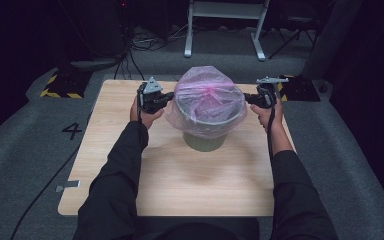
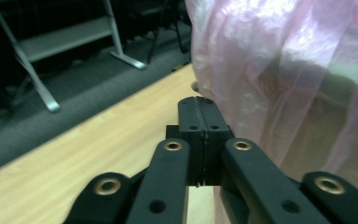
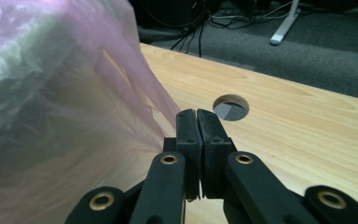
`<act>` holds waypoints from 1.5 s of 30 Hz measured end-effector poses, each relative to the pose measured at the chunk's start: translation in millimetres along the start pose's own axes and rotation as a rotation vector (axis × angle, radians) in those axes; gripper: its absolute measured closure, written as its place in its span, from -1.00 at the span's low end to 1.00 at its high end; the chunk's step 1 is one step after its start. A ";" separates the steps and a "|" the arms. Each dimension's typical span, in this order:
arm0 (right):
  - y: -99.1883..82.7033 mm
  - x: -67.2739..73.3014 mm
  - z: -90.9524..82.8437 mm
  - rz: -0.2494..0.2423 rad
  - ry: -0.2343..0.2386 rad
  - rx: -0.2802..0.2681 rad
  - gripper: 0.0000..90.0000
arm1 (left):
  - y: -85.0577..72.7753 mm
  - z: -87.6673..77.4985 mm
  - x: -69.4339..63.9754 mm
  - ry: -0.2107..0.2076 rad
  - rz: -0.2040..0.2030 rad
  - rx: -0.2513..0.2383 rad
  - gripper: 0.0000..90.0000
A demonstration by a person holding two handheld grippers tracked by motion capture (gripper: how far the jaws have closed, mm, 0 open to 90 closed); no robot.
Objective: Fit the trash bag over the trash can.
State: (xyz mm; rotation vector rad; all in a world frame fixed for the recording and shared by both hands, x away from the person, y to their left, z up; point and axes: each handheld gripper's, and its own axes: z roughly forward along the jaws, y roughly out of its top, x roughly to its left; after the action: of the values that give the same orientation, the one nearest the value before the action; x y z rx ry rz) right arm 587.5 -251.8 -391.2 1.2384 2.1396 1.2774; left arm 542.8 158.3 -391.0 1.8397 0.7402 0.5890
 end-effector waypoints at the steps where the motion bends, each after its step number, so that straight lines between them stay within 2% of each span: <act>1: -0.3 -1.2 -1.6 0.005 0.000 -0.005 0.97 | 2.5 -5.2 1.6 0.012 -0.003 -0.014 0.68; 2: -0.5 -2.8 -3.9 0.010 0.002 -0.011 0.97 | 5.0 -10.5 3.4 0.012 -0.008 -0.035 0.52; 4: -0.5 -4.9 -8.8 0.017 0.001 -0.027 0.97 | 12.4 -21.5 4.4 -0.002 0.006 -0.062 0.37; 6: 0.1 -6.2 -11.9 0.021 0.007 -0.041 0.97 | 19.1 -27.7 3.1 0.002 0.009 -0.080 0.09; 8: 1.4 -5.7 -14.1 0.014 0.003 -0.047 0.97 | 27.0 -33.8 0.5 0.016 0.025 -0.102 -0.04; 10: 3.5 -4.6 -16.0 0.011 0.004 -0.052 0.97 | 31.9 -36.9 -1.6 -0.008 0.027 -0.121 -0.19; 13: 7.0 -1.7 -18.6 -0.007 0.000 -0.060 0.97 | 38.9 -34.7 -10.3 -0.049 0.052 -0.118 -0.27; 15: 7.9 -0.2 -18.9 -0.015 -0.005 -0.058 0.97 | 41.4 -30.0 -15.4 -0.055 0.069 -0.099 -0.28; 16: 8.3 0.6 -18.7 -0.019 -0.006 -0.057 0.97 | 43.0 -25.3 -17.6 -0.057 0.083 -0.073 -0.30; 17: 8.8 1.4 -18.6 -0.023 -0.007 -0.056 0.96 | 44.0 -21.0 -19.3 -0.037 0.092 -0.047 -0.30; 20: 10.6 2.6 -18.7 -0.023 -0.004 -0.058 0.96 | 45.0 -14.5 -18.1 -0.032 0.091 -0.029 -0.07; 21: 11.3 3.2 -18.7 -0.024 -0.003 -0.058 0.96 | 45.5 -11.8 -15.2 -0.023 0.083 -0.031 0.13; 23: 12.3 4.0 -18.8 -0.029 -0.002 -0.059 0.96 | 45.7 -9.3 -11.6 -0.053 0.072 -0.027 0.33; 25: 13.2 5.0 -18.6 -0.034 -0.002 -0.059 0.96 | 46.1 -6.8 -10.2 -0.052 0.091 -0.014 0.57; 26: 13.5 5.3 -18.4 -0.037 -0.002 -0.059 0.96 | 46.2 -6.2 -9.4 -0.075 0.093 -0.020 0.70; 28: 13.5 5.3 -18.4 -0.039 -0.006 -0.057 0.96 | 46.7 -6.4 -9.4 -0.060 0.096 -0.025 0.97; 30: 13.1 4.6 -18.5 -0.038 -0.009 -0.054 0.96 | 46.3 -5.2 -7.2 -0.052 0.092 -0.016 1.00; 31: 12.9 4.2 -18.6 -0.037 -0.012 -0.052 0.96 | 45.9 -4.2 -5.2 -0.030 0.086 -0.004 1.00; 32: 12.8 3.9 -18.5 -0.035 -0.012 -0.053 0.97 | 45.0 -3.1 -2.9 -0.028 0.065 -0.004 1.00; 34: 12.8 4.6 -17.8 -0.039 -0.014 -0.048 0.98 | 43.8 -0.4 0.1 -0.009 0.047 0.004 1.00; 35: 13.0 5.0 -17.2 -0.041 -0.015 -0.044 0.98 | 42.9 1.3 1.5 -0.014 0.034 0.008 1.00; 36: 13.0 5.3 -16.5 -0.042 -0.018 -0.039 0.99 | 41.4 5.5 3.2 -0.013 0.020 0.032 1.00; 37: 13.0 5.7 -15.5 -0.044 -0.021 -0.033 0.99 | 40.0 9.6 3.9 0.007 0.023 0.054 1.00; 45: 11.2 9.6 -7.4 -0.049 -0.003 -0.014 1.00 | 28.0 36.0 3.8 -0.006 -0.026 0.128 1.00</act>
State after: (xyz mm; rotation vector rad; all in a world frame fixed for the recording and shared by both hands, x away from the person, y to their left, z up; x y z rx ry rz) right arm 582.8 -245.4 -376.7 1.1742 2.1425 1.2672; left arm 576.4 130.2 -377.5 1.9456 0.8128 0.5299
